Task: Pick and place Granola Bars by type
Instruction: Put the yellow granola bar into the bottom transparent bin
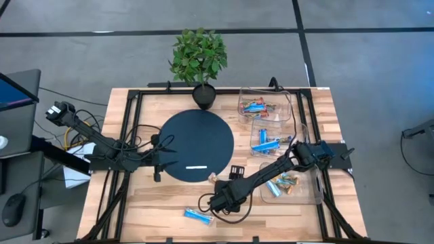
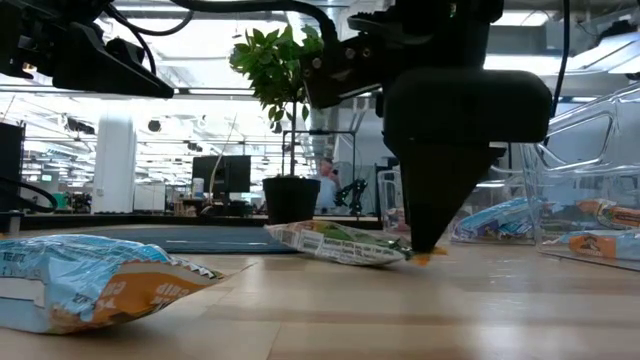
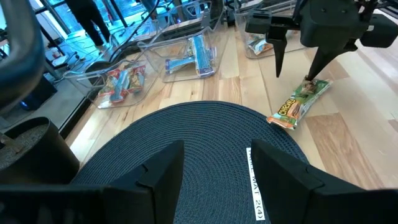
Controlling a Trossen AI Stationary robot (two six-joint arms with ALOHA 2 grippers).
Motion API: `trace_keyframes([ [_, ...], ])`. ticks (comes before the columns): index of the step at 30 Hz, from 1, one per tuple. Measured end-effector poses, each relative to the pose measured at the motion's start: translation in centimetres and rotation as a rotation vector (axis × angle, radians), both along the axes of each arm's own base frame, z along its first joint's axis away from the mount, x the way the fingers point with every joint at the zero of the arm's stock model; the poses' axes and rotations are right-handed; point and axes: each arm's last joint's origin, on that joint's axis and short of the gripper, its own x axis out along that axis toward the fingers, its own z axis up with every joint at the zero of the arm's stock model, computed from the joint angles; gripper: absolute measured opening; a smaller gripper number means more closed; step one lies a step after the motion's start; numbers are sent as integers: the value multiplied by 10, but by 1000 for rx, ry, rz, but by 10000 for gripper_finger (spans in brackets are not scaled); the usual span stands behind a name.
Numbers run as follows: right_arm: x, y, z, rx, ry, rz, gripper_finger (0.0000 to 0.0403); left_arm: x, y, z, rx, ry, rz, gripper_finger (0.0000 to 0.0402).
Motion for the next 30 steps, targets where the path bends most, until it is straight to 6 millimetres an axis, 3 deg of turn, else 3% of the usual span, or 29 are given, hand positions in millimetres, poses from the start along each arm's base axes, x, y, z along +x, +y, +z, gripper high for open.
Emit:
trace_keyframes([
  [13, 11, 20, 31, 50, -112, 98, 240, 0, 0, 0, 0, 0, 0, 182],
  [17, 24, 19, 34, -8, -284, 59, 240, 0, 0, 0, -1, -1, 0, 182],
  [23, 40, -1, 25, 25, -357, -56, 240, 0, 0, 0, -10, -2, 0, 182],
  [30, 34, -16, 5, 36, -273, -169, 240, 0, 0, 0, -11, 2, -7, 182],
])
